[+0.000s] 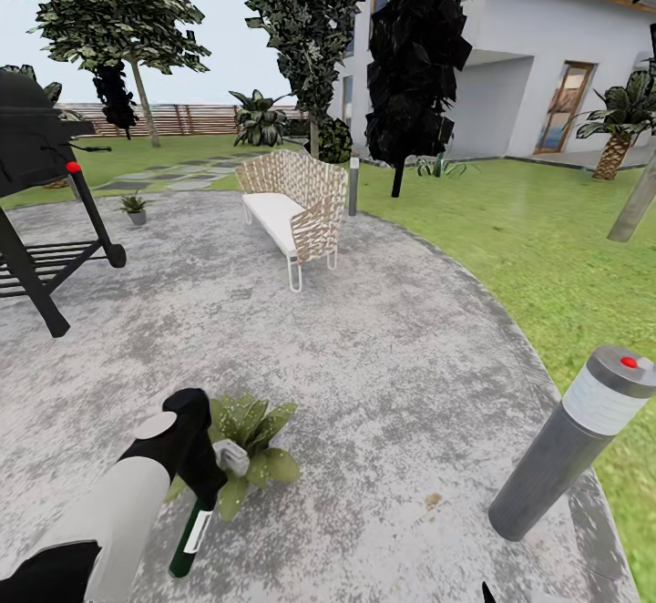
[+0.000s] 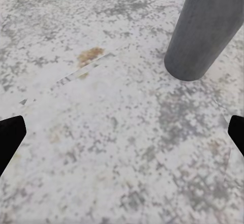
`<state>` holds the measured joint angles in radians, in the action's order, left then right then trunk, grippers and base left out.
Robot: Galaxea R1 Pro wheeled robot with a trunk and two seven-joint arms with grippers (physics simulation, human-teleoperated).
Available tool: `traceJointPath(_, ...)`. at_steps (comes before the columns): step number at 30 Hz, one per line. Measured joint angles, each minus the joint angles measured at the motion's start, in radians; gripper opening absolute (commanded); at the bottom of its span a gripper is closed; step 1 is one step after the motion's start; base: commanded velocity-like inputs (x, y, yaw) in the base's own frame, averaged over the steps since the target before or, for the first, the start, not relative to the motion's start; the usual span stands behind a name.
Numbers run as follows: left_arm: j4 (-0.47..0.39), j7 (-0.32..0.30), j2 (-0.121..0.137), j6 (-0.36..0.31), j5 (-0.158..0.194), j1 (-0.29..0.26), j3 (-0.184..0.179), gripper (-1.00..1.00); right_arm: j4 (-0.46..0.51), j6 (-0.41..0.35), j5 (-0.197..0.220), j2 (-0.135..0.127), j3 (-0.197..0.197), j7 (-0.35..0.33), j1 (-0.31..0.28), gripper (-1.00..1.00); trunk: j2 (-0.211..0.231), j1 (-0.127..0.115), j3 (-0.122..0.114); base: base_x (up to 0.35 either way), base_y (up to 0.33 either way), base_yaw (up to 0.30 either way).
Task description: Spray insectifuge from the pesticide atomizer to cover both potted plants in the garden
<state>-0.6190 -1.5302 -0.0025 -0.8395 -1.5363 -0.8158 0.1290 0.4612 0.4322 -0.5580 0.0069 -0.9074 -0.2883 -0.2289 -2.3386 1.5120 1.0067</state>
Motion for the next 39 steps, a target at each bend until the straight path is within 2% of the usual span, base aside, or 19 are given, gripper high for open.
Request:
traceJointPath(10, -0.003, -0.004, 0.002, -0.003, 0.000, -0.021, 0.001, -1.00, -0.001, 0.000, 0.000, 0.000, 0.000, 0.000, 0.000, 1.00, 0.000, 0.000, 0.000, -0.011, -0.008, 0.000)
traceJointPath(19, -0.004, -0.001, 0.001, -0.003, -0.001, -0.024, 0.001, -1.00, -0.001, 0.000, 0.000, 0.000, 0.001, 0.000, 0.000, 1.00, 0.000, 0.000, 0.000, -0.211, -0.005, 0.019)
traceJointPath(22, -0.004, -0.001, 0.003, -0.003, -0.001, -0.033, 0.000, -1.00, 0.000, 0.000, 0.000, 0.000, 0.001, 0.000, 0.000, 1.00, 0.000, 0.000, 0.000, -0.027, 0.015, 0.216)
traceJointPath(28, -0.003, -0.001, 0.024, -0.004, -0.001, -0.075, 0.003, -1.00, 0.000, 0.000, 0.000, 0.000, 0.000, 0.000, 0.000, 1.00, 0.000, 0.000, 0.000, -0.002, 0.001, 0.272)
traceJointPath(39, -0.003, 0.011, 0.035, -0.003, -0.003, -0.066, 0.003, -1.00, 0.000, 0.000, 0.000, 0.000, 0.000, 0.000, 0.000, 1.00, 0.000, 0.000, 0.000, 0.000, 0.000, 0.277)
